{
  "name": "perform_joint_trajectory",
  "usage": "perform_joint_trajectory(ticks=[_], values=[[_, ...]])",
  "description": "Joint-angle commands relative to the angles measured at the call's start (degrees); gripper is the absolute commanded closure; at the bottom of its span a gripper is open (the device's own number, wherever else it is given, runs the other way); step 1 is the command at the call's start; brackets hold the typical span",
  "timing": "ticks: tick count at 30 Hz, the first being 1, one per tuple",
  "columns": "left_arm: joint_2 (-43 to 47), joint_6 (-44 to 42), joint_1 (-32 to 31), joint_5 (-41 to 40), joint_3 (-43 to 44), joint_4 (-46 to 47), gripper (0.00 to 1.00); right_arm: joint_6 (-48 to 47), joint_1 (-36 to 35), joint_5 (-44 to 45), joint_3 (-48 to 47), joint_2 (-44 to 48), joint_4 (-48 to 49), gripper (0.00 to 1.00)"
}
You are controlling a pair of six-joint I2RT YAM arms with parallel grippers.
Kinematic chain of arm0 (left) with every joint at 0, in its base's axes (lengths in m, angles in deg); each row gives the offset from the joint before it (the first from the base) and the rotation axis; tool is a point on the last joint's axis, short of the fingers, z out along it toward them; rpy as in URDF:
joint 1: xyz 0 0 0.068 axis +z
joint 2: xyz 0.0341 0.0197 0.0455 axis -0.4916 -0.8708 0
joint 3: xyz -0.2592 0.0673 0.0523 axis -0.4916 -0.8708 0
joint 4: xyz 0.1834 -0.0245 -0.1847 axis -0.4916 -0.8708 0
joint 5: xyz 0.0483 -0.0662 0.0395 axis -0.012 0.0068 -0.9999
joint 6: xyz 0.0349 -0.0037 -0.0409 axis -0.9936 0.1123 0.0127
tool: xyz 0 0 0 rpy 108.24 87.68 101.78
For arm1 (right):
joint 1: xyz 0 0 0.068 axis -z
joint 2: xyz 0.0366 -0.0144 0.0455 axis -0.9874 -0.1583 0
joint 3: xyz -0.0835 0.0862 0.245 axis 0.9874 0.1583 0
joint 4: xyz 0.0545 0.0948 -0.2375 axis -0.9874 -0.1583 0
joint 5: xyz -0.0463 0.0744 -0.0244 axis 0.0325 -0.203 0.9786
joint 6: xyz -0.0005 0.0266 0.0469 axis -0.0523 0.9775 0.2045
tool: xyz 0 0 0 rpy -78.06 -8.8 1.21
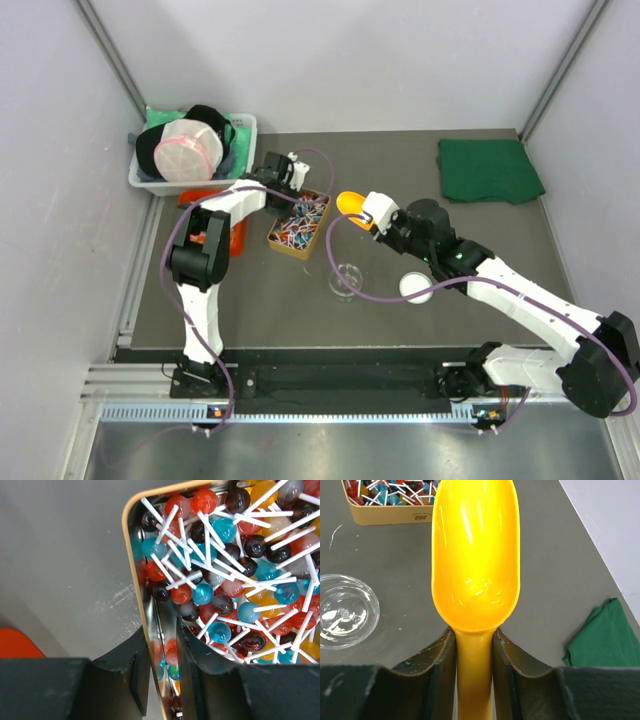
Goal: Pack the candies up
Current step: Pick up the storage box at the center of the board.
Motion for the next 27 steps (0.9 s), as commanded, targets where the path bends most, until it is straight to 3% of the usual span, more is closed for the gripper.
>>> perform_joint_trajectory(ticks=[1, 6, 15, 21, 27], values=[[-0.2, -0.64, -0.28, -0.87, 0.49, 0.75, 0.7, 0.69, 0.53, -1.07, -1.06, 0.89, 2.05, 1.0], [-0.46, -0.73, -0.28, -0.26, 0.4, 0.93, 0.8, 0.61, 0.53, -1.25, -1.15, 0.72, 1.96, 1.0], [-2.75, -1.52, -0.81, 0.27, 0.84, 0.23, 0.83, 0.25, 0.44, -1.34, -1.59, 0.45, 1.35, 1.0], [-4.07, -2.05, -1.69, -1.4, 1.11, -0.21, 1.0, -0.27, 0.53, -1.69, -2.64, -0.07, 0.03, 1.0], [-4.24, -3.1, -2.21, -1.4, 1.11, -0.21, 1.0, -2.64, 0.44, -1.87, -4.75, -1.22, -2.34, 1.0]])
